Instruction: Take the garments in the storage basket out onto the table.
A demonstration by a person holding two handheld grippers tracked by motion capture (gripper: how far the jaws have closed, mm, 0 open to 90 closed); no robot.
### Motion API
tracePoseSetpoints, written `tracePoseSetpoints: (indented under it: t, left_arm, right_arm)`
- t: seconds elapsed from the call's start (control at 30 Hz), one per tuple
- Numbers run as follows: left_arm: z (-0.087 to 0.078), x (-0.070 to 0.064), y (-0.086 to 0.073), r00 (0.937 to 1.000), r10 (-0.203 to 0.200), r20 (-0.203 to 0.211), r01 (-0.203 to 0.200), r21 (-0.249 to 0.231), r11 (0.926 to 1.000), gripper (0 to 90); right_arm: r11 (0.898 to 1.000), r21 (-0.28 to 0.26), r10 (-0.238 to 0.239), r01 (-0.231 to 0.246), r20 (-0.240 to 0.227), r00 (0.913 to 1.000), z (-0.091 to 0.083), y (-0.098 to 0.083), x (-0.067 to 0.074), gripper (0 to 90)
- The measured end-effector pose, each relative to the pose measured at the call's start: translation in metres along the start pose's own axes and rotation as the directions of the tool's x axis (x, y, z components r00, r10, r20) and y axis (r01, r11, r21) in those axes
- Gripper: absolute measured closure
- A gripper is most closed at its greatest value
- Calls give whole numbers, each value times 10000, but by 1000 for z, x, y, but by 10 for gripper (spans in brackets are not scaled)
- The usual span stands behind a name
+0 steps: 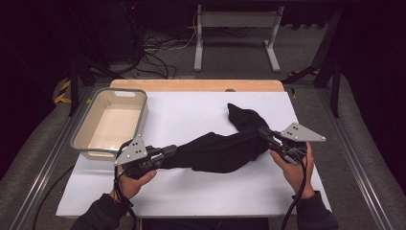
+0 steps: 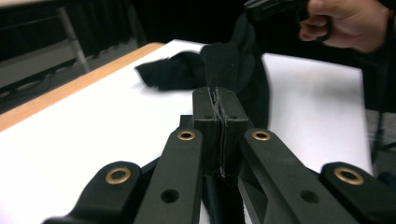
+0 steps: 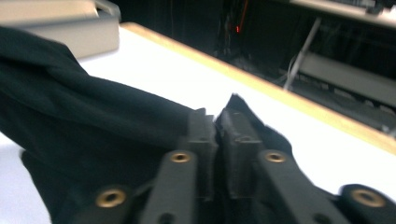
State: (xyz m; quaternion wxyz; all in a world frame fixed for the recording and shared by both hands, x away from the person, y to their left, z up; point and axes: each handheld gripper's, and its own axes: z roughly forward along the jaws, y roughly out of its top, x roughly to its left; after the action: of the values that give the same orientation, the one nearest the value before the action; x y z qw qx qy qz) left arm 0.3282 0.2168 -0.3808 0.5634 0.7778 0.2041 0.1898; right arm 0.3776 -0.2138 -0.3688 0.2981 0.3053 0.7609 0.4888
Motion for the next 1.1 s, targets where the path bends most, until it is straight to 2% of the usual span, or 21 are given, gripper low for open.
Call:
tracePoseSetpoints:
  t: [0.07, 0.17, 0.2, 0.23, 0.3, 0.33, 0.43, 0.5, 0.57, 0.6, 0.7, 0.77, 0.8, 0.87, 0.9, 0.93, 1.0, 1.03, 1.1]
  left_arm:
    - [2, 3, -4, 9999, -132, -66, 133, 199, 9997, 887]
    - [4, 8, -8, 9996, -164, -219, 173, 377, 9991, 887]
    - [5, 9, -10, 9995, -168, -251, 179, 472, 9987, 887]
    - [6, 9, -11, 9993, -215, -317, 232, 567, 9981, 887]
    - [8, 11, -14, 9991, -178, -375, 207, 789, 9967, 887]
    - [9, 11, -15, 9988, -200, -452, 238, 861, 9960, 887]
    - [11, 13, -17, 9981, -49, -618, 119, 1138, 9934, 887]
    - [11, 14, -18, 9971, -48, -764, 144, 1260, 9919, 887]
    - [11, 15, -19, 9957, -11, -927, 137, 1358, 9906, 887]
    - [10, 16, -19, 9952, -30, -977, 166, 1388, 9902, 887]
    - [9, 18, -20, 9926, -18, -1211, 200, 1496, 9885, 887]
    - [9, 18, -21, 9918, -49, -1278, 243, 1503, 9883, 887]
    - [9, 19, -21, 9916, -52, -1294, 251, 1525, 9880, 887]
    - [10, 19, -21, 9913, -78, -1315, 283, 1546, 9876, 887]
    - [10, 19, -22, 9912, -58, -1319, 267, 1576, 9871, 887]
    - [10, 19, -22, 9911, -26, -1332, 238, 1578, 9872, 887]
    - [10, 19, -22, 9911, 10, -1333, 205, 1602, 9869, 887]
    - [10, 19, -22, 9909, 60, -1347, 161, 1617, 9867, 887]
    - [10, 20, -22, 9910, 35, -1336, 183, 1616, 9867, 888]
  right_arm:
    - [9999, 104, 58, -58, 4, 10000, 3, -2, 1, 792]
    - [9986, 534, -23, 30, -139, 9999, 15, -11, 5, 741]
    - [9965, 828, 100, -86, -167, 9998, 23, -18, 6, 660]
    - [9965, 828, 100, -86, -167, 9998, 23, -18, 6, 660]
    - [9885, 1510, -30, 32, -18, 10000, 32, -23, 8, 595]
    - [9857, 1681, 77, -67, -54, 10000, 34, -27, 8, 577]
    - [9876, 1561, 140, -138, 2, 9999, 31, -26, 10, 486]
    - [9944, 1041, 159, -176, 177, 9997, 20, -21, 13, 454]
    - [9995, 280, 139, -141, 87, 9999, 2, -15, 21, 478]
    - [9995, 280, 139, -141, 87, 9999, 2, -15, 21, 478]
    - [10000, 27, -64, 65, -429, 9991, -9, -16, 35, 554]
    - [9994, 64, -326, 335, -1095, 9935, -12, -19, 45, 611]
    - [9990, 99, -429, 445, -1287, 9908, -12, -20, 50, 623]
    - [9978, 338, -493, 566, -1878, 9810, -10, -27, 61, 655]
    - [9957, 655, -490, 652, -2241, 9733, -4, -33, 69, 658]
    - [9861, 1201, -827, 1146, -2430, 9665, 5, -42, 76, 664]
    - [9831, 1370, -843, 1211, -2479, 9651, 9, -45, 78, 665]
    - [9790, 1649, -709, 1197, -2750, 9588, 18, -50, 81, 674]
    - [9699, 1918, -911, 1498, -2847, 9543, 26, -54, 84, 673]
